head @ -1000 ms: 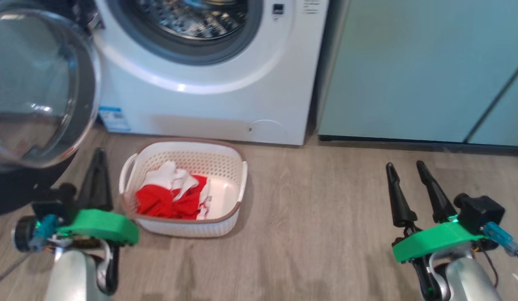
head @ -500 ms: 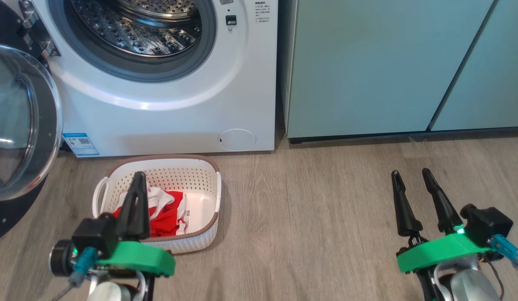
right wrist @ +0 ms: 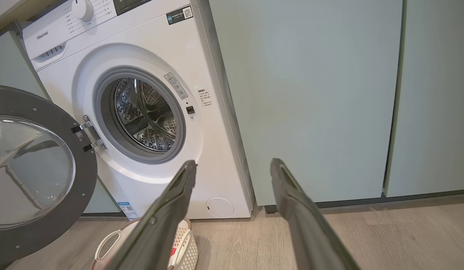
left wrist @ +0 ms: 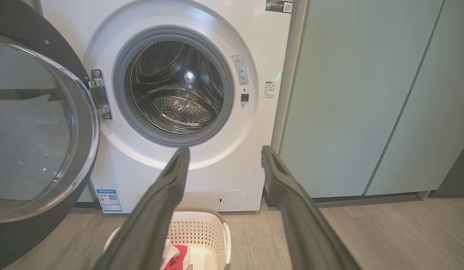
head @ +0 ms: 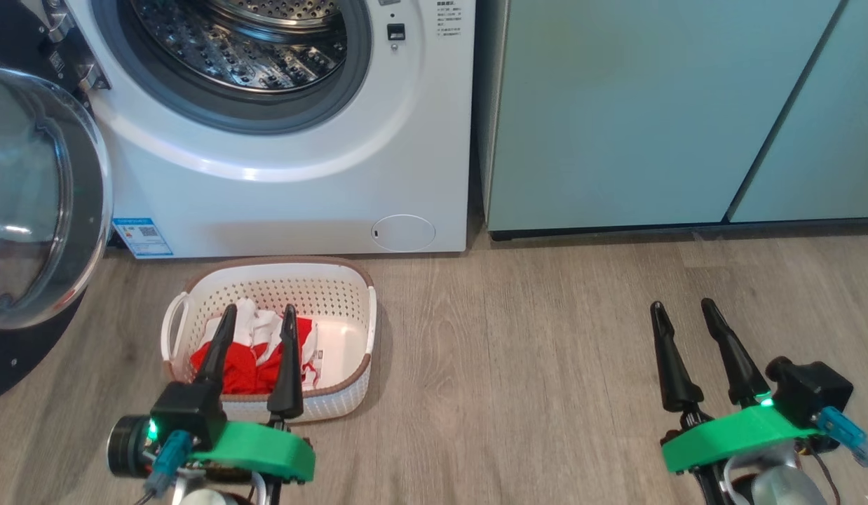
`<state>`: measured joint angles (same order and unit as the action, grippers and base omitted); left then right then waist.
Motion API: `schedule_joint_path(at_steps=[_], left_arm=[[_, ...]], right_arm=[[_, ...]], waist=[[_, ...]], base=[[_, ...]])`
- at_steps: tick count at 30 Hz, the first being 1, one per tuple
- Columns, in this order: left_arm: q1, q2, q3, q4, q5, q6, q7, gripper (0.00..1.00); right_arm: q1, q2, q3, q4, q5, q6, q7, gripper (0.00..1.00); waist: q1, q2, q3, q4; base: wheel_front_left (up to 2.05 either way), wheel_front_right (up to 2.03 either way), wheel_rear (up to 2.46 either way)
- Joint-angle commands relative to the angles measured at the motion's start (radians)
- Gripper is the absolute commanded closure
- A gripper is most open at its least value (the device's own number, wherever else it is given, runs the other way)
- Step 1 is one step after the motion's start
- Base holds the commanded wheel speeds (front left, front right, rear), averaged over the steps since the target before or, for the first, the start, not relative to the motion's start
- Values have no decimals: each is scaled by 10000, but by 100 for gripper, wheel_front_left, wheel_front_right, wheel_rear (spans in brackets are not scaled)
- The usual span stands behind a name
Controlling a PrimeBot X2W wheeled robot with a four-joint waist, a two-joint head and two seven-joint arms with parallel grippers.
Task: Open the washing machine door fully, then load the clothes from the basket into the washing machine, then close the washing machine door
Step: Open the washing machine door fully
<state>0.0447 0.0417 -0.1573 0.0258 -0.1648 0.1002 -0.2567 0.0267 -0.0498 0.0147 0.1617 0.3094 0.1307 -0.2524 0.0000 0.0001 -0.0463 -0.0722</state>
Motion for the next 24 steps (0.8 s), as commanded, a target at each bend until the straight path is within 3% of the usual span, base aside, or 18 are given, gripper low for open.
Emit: schedule_joint_path(at_steps=[1, 13, 24], left_arm=[[-277, 86, 269, -244, -25, 29, -51, 0], [-256, 86, 121, 104, 83, -207, -51, 0], [-291, 85, 93, 236, 87, -119, -51, 0]], right_arm=[[-362, -5, 251, -346, 86, 0, -93, 0], [-346, -5, 229, -333, 76, 0, -93, 0], [-376, -5, 241, -217, 55, 0, -93, 0]], waist=[[0, -1, -4, 44], [0, -1, -30, 197], [0, -1, -52, 236]], base=[[0, 0, 0], [0, 0, 0], [0, 0, 0]])
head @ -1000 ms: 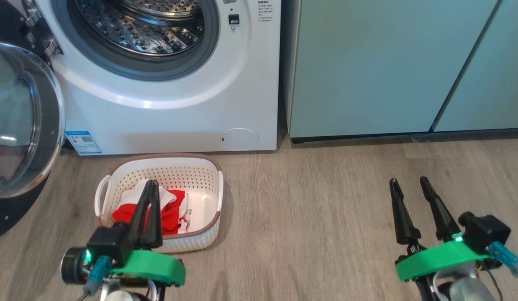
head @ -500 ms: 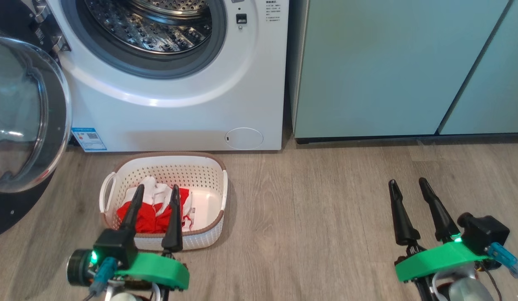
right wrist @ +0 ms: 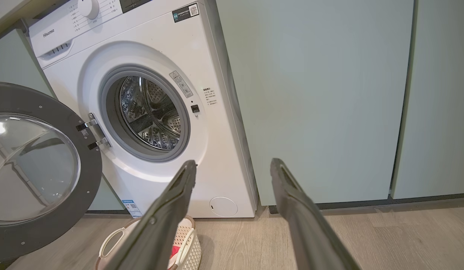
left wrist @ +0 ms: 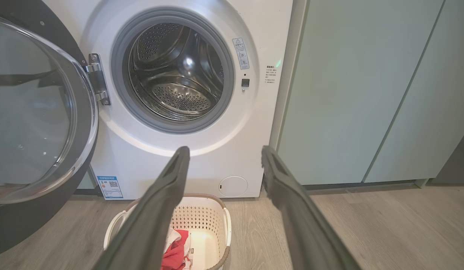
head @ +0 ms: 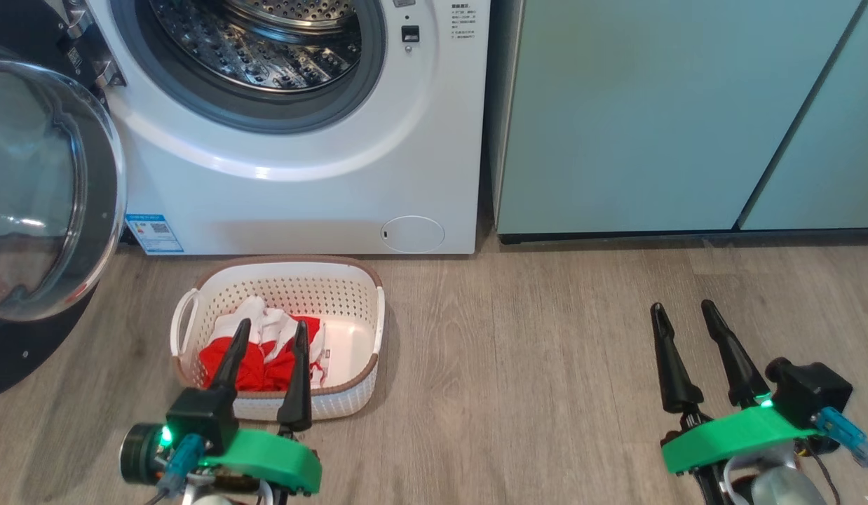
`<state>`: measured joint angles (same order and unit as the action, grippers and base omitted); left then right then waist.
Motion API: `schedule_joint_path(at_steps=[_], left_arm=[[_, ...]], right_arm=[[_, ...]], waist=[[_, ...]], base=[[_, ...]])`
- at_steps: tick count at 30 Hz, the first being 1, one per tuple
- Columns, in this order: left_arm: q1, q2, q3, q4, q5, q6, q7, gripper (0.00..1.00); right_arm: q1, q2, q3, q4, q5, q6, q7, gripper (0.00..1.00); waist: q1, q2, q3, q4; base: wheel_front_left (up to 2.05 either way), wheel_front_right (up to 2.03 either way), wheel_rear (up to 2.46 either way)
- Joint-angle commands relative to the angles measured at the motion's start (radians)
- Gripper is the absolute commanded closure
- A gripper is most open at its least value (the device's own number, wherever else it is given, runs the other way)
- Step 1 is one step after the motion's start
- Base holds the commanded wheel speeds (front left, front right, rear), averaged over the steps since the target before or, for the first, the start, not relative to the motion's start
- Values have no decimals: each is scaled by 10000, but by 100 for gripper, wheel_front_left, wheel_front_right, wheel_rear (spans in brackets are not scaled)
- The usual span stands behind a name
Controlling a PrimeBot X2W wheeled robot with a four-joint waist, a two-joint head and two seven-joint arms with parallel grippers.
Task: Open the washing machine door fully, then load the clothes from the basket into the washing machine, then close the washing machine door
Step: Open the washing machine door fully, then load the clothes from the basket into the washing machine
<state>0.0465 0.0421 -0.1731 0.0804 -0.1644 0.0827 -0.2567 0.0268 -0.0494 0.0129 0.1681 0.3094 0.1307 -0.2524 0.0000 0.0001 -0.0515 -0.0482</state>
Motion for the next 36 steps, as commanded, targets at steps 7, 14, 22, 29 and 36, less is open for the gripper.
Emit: schedule_joint_path(at_steps=[7, 14, 22, 29, 36], left_arm=[[-344, 82, 220, -331, 117, 84, -51, 0], [-376, 82, 247, -466, -137, -111, -51, 0], [-341, 81, 464, -446, -385, -202, -51, 0], [-323, 81, 459, -478, -338, -206, -51, 0], [-302, 81, 403, -572, -104, -182, -51, 0]], right_arm=[[-405, -9, 271, -251, 44, 0, -93, 0], [-414, -9, 286, -236, 57, 0, -93, 0], [-432, -9, 344, -200, 70, 0, -93, 0], [-421, -9, 398, -185, 79, 0, -93, 0], [-400, -9, 473, -159, 55, 0, -93, 0]], waist=[[0, -1, 10, 9], [0, -1, 21, 62], [0, -1, 8, 85], [0, -1, -30, 117], [0, -1, -86, 153]], base=[[0, 0, 0], [0, 0, 0], [80, -80, 0], [182, -182, 0], [212, -212, -1]])
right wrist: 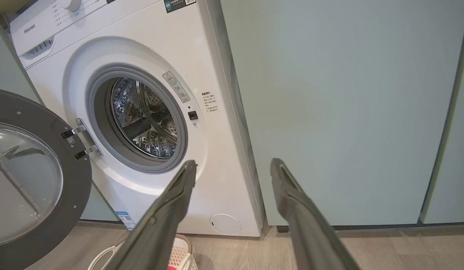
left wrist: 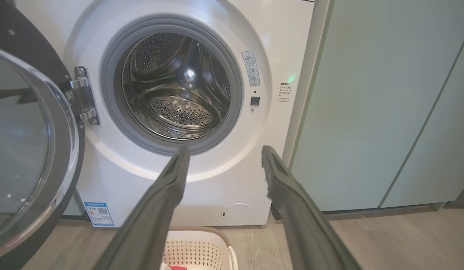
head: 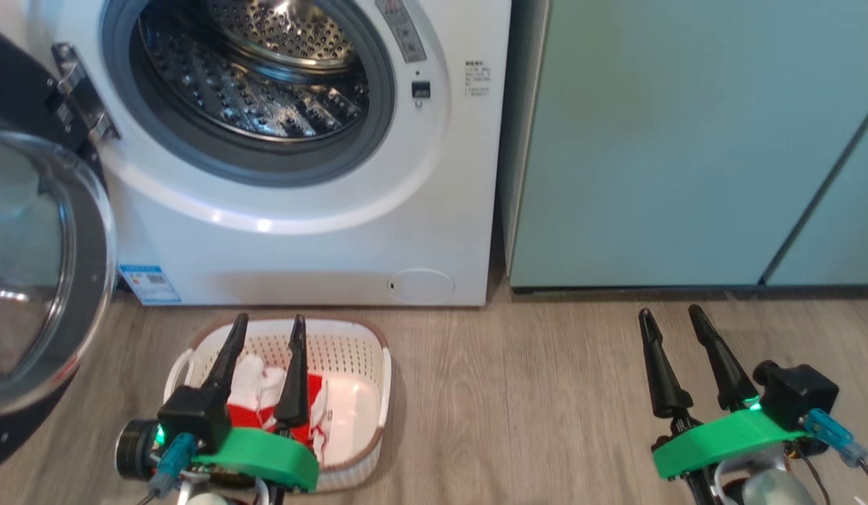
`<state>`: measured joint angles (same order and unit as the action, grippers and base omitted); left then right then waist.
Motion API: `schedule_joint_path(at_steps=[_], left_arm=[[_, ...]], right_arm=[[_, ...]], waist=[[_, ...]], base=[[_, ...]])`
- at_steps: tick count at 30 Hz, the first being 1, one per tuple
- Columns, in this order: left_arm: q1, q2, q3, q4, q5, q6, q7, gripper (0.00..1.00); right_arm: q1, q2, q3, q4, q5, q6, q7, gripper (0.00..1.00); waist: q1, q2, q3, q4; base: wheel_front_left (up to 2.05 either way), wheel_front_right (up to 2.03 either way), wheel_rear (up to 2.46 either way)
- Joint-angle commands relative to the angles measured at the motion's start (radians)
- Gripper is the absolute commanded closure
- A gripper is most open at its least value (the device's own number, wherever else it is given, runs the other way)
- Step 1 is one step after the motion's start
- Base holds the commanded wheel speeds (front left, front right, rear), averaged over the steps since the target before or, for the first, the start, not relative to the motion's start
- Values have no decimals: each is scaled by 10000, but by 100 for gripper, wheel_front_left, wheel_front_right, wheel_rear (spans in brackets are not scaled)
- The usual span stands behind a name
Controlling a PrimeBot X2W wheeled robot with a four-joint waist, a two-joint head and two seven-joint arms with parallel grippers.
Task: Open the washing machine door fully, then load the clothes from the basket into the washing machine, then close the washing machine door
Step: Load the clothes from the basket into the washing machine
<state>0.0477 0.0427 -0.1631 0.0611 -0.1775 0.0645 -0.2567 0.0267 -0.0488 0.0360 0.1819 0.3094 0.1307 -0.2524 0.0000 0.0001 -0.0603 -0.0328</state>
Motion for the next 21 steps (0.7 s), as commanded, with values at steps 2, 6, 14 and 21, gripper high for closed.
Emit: schedule_joint_path(at_steps=[2, 6, 14, 21], left_arm=[[-306, 76, 264, -410, 63, -9, -51, 0], [-300, 76, 235, -430, 101, 18, -51, 0], [-268, 76, 221, -327, 140, 172, -51, 0], [-305, 76, 196, -171, 142, 229, -51, 0]], right_arm=[[-392, -14, 264, -285, 45, 0, -93, 0], [-386, -14, 301, -276, 38, 0, -93, 0], [-410, -14, 364, -241, 31, 0, -93, 0], [-442, -14, 370, -212, 56, 0, -93, 0]], waist=[[0, -1, -6, 14], [0, -1, -8, 47], [0, -1, 8, 89], [0, -1, 20, 101]], base=[[184, -184, 0], [143, -143, 0], [51, -51, 0], [0, 0, 0]])
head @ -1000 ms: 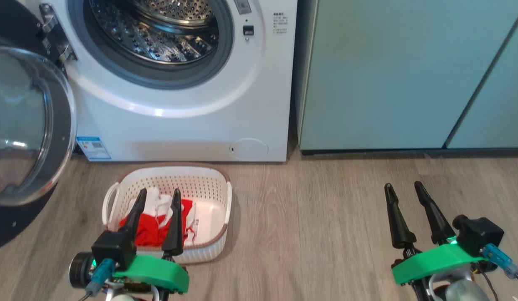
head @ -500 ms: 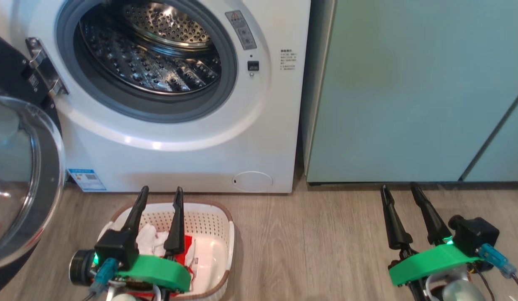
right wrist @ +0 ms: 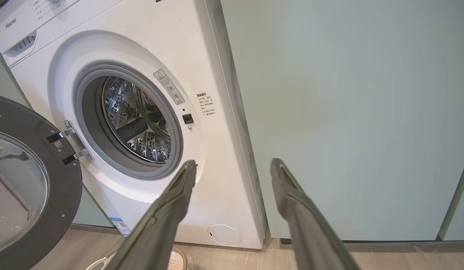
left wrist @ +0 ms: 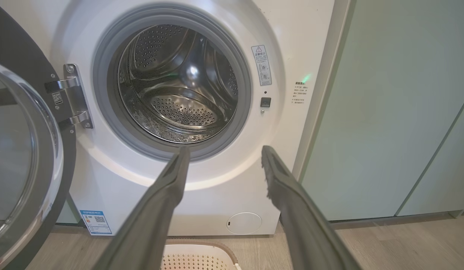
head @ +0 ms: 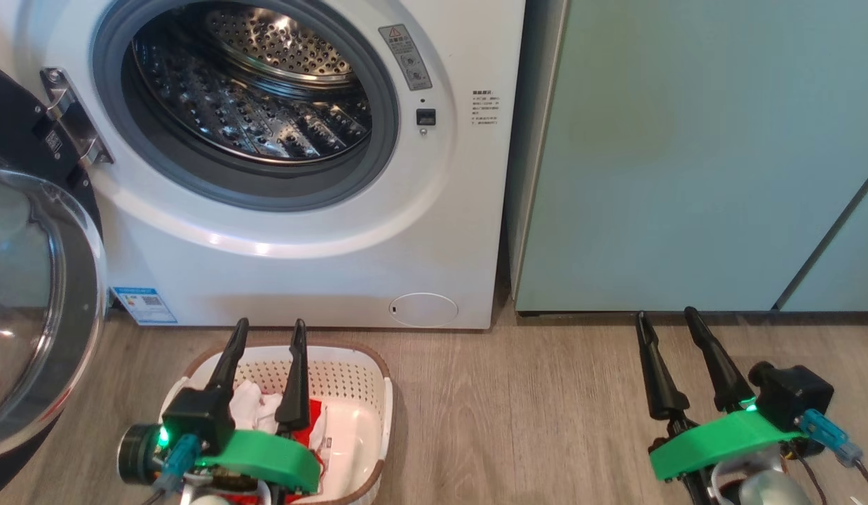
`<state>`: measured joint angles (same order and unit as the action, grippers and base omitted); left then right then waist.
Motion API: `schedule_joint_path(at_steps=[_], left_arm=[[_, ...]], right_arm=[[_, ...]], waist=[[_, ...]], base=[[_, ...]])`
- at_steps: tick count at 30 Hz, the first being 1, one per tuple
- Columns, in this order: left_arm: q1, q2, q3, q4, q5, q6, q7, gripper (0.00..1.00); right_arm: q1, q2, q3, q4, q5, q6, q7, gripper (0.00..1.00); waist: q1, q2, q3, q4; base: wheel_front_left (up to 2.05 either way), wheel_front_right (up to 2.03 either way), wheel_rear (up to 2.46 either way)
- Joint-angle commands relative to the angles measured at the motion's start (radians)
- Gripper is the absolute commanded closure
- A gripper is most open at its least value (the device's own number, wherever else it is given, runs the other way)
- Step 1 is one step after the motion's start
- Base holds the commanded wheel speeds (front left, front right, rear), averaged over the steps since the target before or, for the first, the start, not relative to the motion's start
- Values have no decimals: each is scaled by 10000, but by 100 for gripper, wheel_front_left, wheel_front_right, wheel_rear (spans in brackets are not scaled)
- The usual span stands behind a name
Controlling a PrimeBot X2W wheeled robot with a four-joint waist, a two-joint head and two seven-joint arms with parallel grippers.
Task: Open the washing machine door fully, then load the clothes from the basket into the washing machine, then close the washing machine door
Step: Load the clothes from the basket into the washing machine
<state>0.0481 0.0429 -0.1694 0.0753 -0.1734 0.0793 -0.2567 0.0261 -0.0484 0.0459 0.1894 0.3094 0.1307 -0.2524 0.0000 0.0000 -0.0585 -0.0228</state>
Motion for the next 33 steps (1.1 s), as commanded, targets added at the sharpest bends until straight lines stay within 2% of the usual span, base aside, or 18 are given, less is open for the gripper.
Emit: schedule_joint_path(at_steps=[1, 26, 33], left_arm=[[-314, 74, 254, -305, 96, 76, -51, 0], [-325, 74, 188, -143, -18, -36, -51, 0], [-269, 74, 68, 871, 14, 66, -51, 0]], right_arm=[[-439, -18, 264, -288, 59, 0, -93, 0], [-415, -18, 253, -346, 133, 0, -93, 0], [-439, -18, 272, -346, 125, 0, -93, 0]], waist=[[0, 0, 1, 7], [0, 0, 49, 77], [0, 0, 326, 44]], base=[[0, 0, 0], [0, 0, 0], [0, 0, 0]])
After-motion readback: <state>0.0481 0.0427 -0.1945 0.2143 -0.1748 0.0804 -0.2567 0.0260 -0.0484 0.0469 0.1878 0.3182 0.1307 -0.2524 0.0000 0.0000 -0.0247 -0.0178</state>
